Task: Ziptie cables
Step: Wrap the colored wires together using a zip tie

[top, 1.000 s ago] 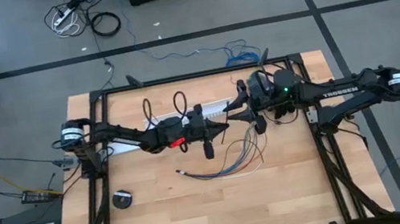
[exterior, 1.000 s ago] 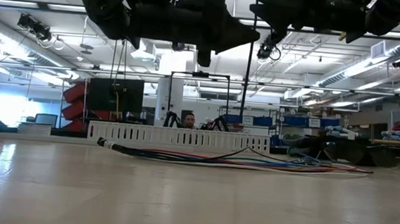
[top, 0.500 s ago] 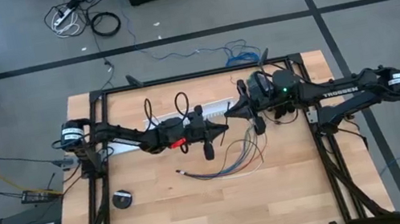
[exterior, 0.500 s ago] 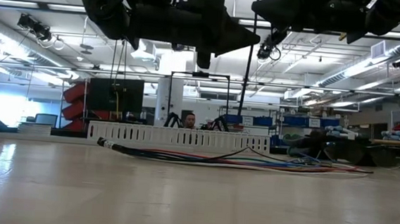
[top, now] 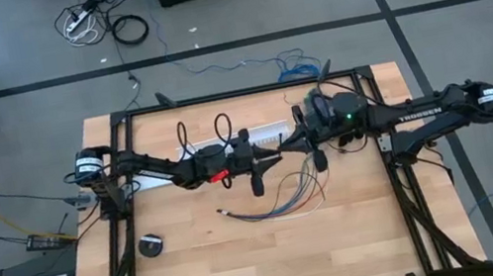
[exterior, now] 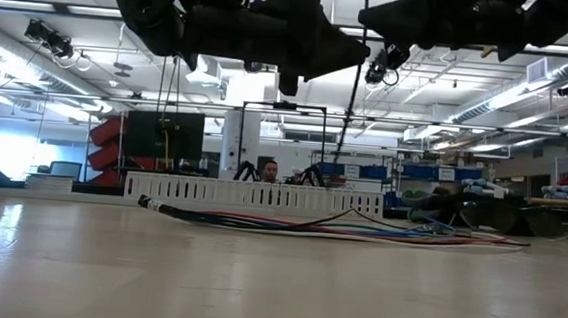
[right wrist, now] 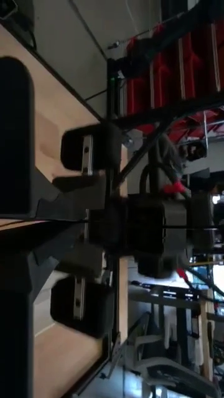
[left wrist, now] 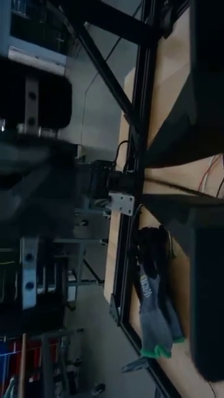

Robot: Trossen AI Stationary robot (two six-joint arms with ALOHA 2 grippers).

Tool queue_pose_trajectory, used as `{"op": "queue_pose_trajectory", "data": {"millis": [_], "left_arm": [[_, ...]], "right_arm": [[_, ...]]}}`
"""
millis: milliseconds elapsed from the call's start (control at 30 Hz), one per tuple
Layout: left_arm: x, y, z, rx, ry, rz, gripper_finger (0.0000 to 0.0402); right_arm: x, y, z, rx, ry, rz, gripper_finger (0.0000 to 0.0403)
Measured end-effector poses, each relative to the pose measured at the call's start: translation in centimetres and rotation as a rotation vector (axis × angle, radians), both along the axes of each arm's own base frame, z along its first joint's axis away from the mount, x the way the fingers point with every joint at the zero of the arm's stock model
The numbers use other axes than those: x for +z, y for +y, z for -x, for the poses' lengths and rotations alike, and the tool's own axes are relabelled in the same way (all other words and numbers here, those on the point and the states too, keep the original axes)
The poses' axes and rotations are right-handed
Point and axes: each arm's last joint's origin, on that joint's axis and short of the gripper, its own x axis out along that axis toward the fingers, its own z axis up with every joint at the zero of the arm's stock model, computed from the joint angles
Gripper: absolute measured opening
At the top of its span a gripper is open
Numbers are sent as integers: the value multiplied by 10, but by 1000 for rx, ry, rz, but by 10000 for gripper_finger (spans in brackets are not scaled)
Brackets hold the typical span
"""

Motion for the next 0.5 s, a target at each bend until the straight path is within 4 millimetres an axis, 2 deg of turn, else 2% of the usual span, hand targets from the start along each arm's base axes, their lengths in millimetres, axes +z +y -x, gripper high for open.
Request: {"op": "queue_pose_trajectory", "data": {"millis": [233, 500], "left_arm": [[6, 1, 0, -14, -55, 2, 130], [18, -1, -1, -101, -111, 28, 138]], "right_arm": [[-9, 6, -1, -62, 91, 3, 0], [-16, 10, 0, -68, 159, 11, 0]]}}
